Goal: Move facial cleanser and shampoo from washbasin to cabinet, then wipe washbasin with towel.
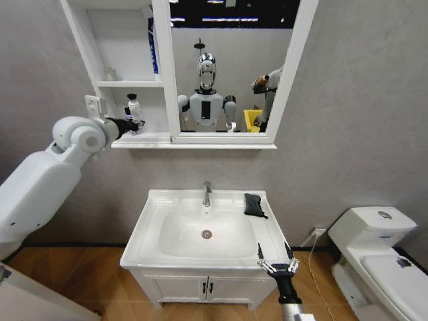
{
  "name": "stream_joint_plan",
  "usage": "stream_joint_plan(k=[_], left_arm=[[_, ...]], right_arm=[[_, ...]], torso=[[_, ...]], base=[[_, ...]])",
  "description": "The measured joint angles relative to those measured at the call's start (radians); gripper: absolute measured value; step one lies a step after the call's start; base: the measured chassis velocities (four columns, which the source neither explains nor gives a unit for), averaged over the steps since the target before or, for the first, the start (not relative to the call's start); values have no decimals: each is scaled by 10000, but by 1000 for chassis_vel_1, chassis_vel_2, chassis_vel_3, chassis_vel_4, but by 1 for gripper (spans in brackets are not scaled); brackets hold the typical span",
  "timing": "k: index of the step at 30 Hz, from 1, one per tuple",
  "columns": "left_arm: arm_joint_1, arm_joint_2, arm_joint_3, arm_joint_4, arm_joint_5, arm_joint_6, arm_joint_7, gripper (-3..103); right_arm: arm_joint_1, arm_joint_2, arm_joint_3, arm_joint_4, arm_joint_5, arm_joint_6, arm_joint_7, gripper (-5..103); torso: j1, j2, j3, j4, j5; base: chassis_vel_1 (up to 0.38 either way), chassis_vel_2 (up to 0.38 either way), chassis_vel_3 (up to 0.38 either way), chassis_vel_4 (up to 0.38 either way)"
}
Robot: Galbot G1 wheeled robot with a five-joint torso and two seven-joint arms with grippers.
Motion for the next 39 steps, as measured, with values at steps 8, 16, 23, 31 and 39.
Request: stream_joint_plan(k=[8,16,23,31,39], left_arm=[[-311,-966,373,792,128,-8,-99,30],[-275,-1500,382,1243,448,-12,-106,30],[-229,-1677,342,1566,996,-13,-35,30],[-216,-1811,263,1829,1343,-15,0,30],[38,-1784,22,1865,1633,-20,-44,45]], right_arm=[[80,-32,64,-172,124,88,23,100],[191,-76,135,-351,215,130,29,100],[264,-125,161,-419,281,128,29,100],[334,-173,205,-492,338,107,28,100],[367,-160,202,-539,339,96,20,100]], torso=[[-1,0,0,-2,0],[-2,0,-1,1,0],[-2,0,0,3,-1],[-2,1,-2,2,-1],[-2,1,-2,1,-1]], base=[[0,0,0,0],[0,0,0,0],[0,0,0,0],[0,0,0,0],[0,0,0,0]])
